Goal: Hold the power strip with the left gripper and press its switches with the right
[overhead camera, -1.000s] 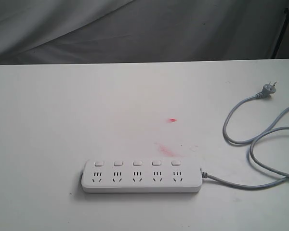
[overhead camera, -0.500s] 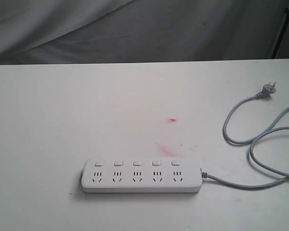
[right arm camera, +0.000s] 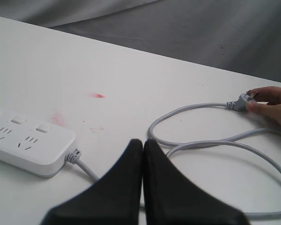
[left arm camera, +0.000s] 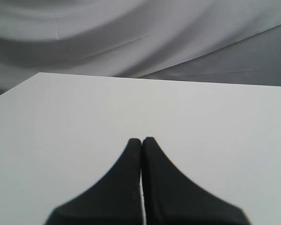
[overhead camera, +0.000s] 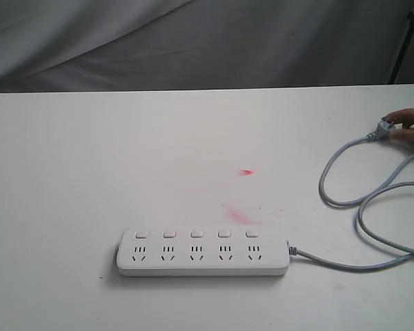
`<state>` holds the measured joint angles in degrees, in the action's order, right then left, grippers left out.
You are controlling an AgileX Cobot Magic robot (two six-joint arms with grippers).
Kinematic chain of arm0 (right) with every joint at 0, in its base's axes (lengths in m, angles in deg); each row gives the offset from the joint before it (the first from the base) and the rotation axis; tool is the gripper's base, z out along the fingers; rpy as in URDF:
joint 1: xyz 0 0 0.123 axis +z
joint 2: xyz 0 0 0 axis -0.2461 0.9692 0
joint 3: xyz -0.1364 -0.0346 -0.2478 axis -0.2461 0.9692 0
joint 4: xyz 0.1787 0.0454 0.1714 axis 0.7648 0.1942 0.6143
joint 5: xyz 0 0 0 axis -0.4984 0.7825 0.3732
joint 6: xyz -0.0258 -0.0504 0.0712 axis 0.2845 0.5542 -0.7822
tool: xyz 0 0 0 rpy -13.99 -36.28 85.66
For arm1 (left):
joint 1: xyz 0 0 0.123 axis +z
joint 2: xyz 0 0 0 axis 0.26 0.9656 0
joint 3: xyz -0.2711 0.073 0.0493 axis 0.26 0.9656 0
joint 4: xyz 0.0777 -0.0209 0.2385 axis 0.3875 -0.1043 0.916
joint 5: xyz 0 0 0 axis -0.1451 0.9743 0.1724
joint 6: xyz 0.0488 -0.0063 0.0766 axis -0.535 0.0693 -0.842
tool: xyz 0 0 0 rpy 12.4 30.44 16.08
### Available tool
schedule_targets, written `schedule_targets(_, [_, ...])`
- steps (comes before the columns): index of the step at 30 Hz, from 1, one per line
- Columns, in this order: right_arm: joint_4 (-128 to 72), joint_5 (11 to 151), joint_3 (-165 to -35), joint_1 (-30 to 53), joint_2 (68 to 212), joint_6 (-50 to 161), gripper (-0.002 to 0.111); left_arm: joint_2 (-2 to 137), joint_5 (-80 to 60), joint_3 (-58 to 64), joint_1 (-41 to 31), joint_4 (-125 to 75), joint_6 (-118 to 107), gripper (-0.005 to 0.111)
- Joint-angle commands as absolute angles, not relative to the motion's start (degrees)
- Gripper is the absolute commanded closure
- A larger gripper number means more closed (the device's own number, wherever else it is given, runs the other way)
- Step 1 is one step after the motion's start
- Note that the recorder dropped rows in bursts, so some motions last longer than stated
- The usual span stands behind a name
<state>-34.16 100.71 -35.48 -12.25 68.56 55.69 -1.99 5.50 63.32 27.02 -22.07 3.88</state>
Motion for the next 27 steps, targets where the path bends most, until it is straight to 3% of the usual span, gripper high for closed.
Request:
schedule_targets(1, [-33.82, 100.57, -35.29, -12.13, 68.19, 55.67, 0.108, -2.17, 4.9, 63.52, 27.12, -21.95, 4.18, 0.107])
schedule_targets(13, [-33.82, 100.57, -35.29, -12.13, 68.19, 55.67, 0.108, -2.17, 1.26, 63.17, 27.12, -22.34, 4.34, 0.107])
schedule_targets(27, [-33.82, 100.57, -35.29, -12.13, 68.19, 55.67, 0.108, 1.78, 2.16, 50.33, 27.12, -22.34, 4.11, 0.107])
